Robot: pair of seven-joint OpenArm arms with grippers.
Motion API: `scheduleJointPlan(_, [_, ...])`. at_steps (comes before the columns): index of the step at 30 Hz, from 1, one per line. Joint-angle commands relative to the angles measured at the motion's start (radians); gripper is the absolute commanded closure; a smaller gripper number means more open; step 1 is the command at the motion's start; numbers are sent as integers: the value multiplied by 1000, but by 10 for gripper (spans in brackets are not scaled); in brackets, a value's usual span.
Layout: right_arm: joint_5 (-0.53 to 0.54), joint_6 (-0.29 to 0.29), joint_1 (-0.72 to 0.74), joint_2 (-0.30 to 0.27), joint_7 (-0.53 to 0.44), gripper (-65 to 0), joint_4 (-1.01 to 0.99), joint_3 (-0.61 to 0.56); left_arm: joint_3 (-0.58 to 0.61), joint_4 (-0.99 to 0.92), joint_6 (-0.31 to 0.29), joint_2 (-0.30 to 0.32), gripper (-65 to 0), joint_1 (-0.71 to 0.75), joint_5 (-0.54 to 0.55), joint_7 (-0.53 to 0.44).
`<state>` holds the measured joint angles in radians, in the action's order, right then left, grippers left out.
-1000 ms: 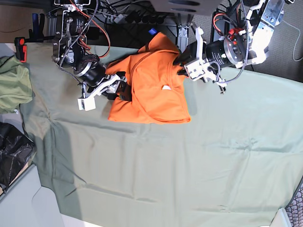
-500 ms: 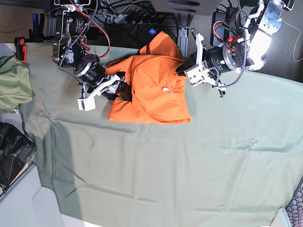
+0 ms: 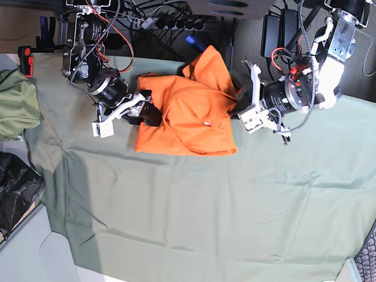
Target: Fold the T-shirt properly
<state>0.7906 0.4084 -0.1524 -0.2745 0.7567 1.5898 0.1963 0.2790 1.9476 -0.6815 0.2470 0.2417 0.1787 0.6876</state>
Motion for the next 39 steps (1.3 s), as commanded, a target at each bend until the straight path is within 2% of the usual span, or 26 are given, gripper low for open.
scheduleJointPlan(1, [13, 115, 10, -11, -16, -362, 13, 8, -10, 13, -14, 4, 0, -12, 15, -18])
scheduleJointPlan(11, [14, 116, 8, -11, -16, -362, 13, 8, -46, 5, -14, 9, 0, -39, 24, -26])
scheduleJointPlan(20, [14, 115, -11, -10, -16, -362, 13, 8, -46, -168, -11, 8, 0, -175, 42, -34])
scheduleJointPlan(27, [22, 115, -11, -6, -16, -362, 13, 8, -46, -233, -11, 8, 0, -237, 42, -33])
scheduleJointPlan(39, [37, 115, -11, 57, -13, -360, 20, 21, -46, -414, -11, 9, 0, -380, 41, -42])
